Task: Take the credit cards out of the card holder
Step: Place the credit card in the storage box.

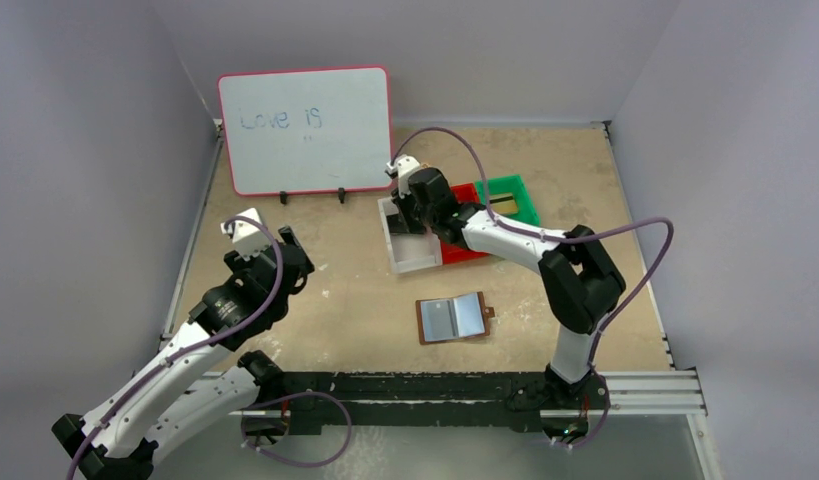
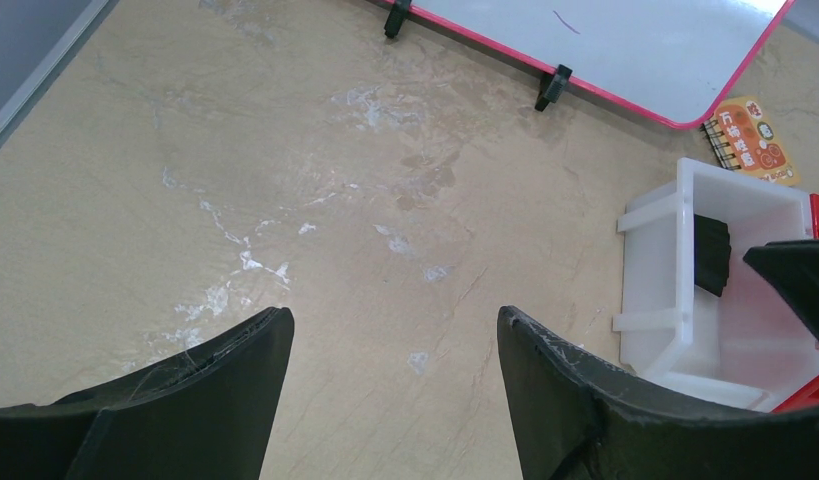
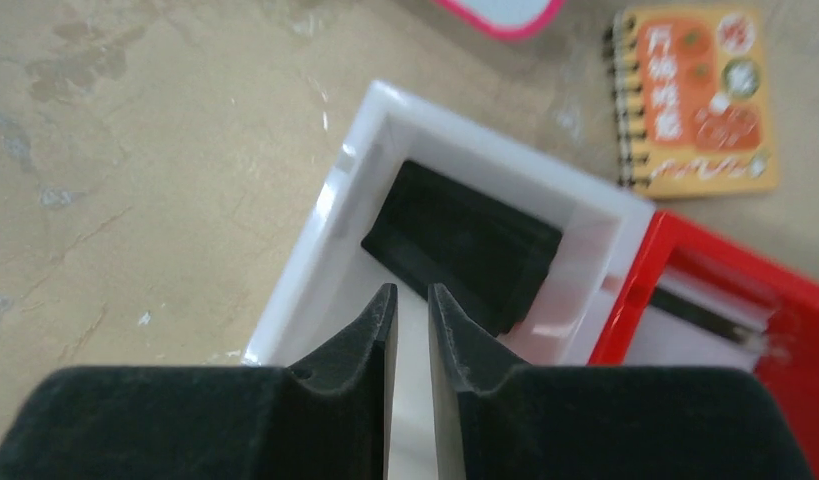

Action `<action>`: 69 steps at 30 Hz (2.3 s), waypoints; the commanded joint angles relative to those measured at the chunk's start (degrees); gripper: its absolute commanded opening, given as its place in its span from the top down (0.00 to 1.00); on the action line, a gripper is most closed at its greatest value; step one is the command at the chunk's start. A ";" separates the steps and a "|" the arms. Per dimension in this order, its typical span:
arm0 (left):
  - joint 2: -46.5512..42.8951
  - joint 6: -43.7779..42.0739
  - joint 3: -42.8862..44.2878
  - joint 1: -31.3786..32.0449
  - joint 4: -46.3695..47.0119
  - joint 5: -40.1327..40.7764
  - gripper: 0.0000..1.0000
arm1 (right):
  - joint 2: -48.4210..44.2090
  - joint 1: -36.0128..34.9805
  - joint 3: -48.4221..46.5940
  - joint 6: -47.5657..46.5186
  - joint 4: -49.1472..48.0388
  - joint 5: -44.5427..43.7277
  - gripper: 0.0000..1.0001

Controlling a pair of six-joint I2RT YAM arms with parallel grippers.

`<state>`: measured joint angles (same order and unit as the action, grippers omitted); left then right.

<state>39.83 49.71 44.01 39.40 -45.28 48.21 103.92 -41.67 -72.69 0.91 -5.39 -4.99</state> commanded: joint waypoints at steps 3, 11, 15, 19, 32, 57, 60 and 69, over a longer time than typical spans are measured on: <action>0.02 -0.98 1.15 -0.07 1.34 0.75 0.26 | 2.41 -0.51 -1.72 15.30 7.75 -0.84 0.82; 0.60 -0.96 1.16 -0.02 1.34 0.57 0.26 | 6.98 -1.62 -3.76 18.18 9.59 -1.05 0.88; 0.53 -0.87 1.18 -0.10 1.30 0.70 0.26 | 9.36 -1.67 -5.18 19.05 10.09 -4.43 0.88; 0.33 -0.85 1.13 -0.03 1.24 0.77 0.26 | 12.32 -1.66 -7.72 20.76 12.47 -9.13 0.86; 0.41 -0.76 1.15 -0.03 1.16 0.84 0.27 | 14.57 -1.66 -10.01 19.07 13.30 -17.47 0.83; 0.24 -0.63 2.14 -0.07 0.07 1.11 0.26 | -34.34 -4.99 20.25 38.97 12.41 -22.97 0.13; -1.46 -0.43 1.66 0.06 0.38 1.77 0.25 | -42.00 -4.97 29.78 47.05 13.18 -17.58 0.00; -2.85 0.04 1.64 0.09 -0.12 2.73 0.25 | -48.66 -7.27 41.98 56.27 17.36 -9.72 0.24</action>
<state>37.04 49.84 44.01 39.40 -45.56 49.06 54.48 -46.70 -28.05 51.53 8.86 -16.82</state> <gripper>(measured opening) 0.744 0.784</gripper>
